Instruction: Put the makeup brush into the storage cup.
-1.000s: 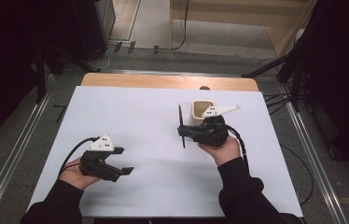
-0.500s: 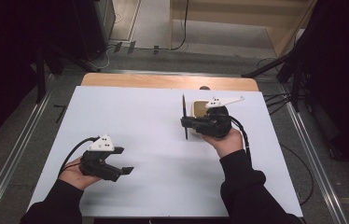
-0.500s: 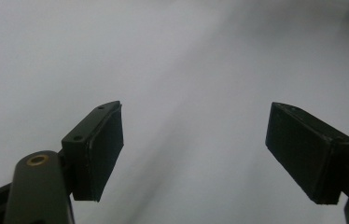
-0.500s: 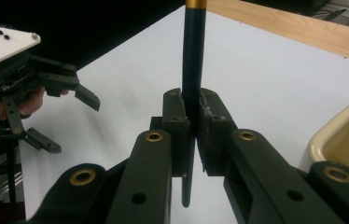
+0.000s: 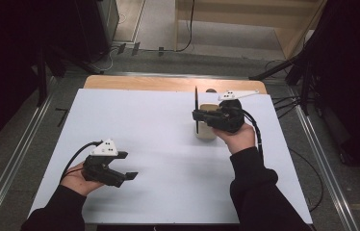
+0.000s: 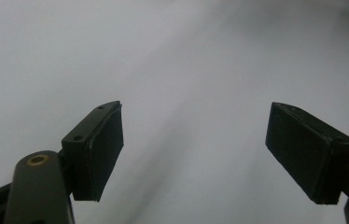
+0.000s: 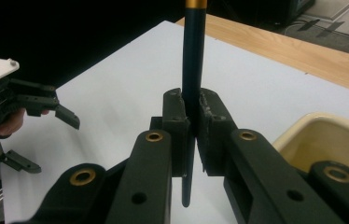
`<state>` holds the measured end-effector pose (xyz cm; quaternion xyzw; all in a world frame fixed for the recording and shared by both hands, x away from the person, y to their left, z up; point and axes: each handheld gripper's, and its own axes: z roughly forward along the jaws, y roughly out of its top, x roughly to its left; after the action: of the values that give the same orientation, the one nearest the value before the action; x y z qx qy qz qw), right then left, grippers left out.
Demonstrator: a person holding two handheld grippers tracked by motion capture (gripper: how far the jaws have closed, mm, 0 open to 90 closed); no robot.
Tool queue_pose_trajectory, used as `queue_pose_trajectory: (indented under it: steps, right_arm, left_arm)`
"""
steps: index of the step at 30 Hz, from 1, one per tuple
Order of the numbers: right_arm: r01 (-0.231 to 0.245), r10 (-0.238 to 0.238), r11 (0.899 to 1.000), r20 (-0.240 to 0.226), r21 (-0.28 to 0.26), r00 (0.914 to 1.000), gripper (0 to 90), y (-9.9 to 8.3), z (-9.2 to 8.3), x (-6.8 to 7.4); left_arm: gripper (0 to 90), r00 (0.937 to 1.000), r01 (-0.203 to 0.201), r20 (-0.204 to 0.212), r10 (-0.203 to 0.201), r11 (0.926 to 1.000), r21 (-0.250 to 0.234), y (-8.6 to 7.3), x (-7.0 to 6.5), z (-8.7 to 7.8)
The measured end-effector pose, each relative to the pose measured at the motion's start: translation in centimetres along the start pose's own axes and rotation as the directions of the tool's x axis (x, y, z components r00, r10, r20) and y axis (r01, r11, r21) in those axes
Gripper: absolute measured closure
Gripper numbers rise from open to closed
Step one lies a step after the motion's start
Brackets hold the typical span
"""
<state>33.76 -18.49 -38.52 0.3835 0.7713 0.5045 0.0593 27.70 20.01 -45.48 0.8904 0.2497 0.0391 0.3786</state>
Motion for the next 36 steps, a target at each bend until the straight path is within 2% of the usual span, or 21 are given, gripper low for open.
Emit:
queue_pose_trajectory:
  steps: [20, 30, 34, 36]
  right_arm:
    - [-0.015, 0.017, 0.999, 0.079, -0.033, 0.9967, 83.8, 1.8, -1.3, -2.1]
    - [-0.03, 0.035, 0.998, 0.123, -0.046, 0.9917, 83.8, 2.1, -1.4, -3.2]
    - [-0.014, 0.02, 0.999, 0.15, -0.046, 0.9884, 83.8, 2.3, -1.3, -3.5]
    - [-0.021, 0.029, 0.998, 0.155, -0.056, 0.9875, 83.8, 2.2, -1.3, -3.8]
  left_arm:
    - [20.1, 1.0, 0.001, 0.0, -0.001, 1.0, 0.005, 0.0, 0.0, 0.1]
    - [20.2, 1.0, 0.0, 0.002, 0.0, 1.0, 0.007, 0.0, 0.0, 0.1]
    - [20.2, 1.0, 0.002, 0.002, -0.002, 1.0, 0.008, 0.0, 0.1, 0.0]
    - [20.2, 1.0, 0.002, 0.002, -0.002, 1.0, 0.007, 0.0, 0.1, 0.0]
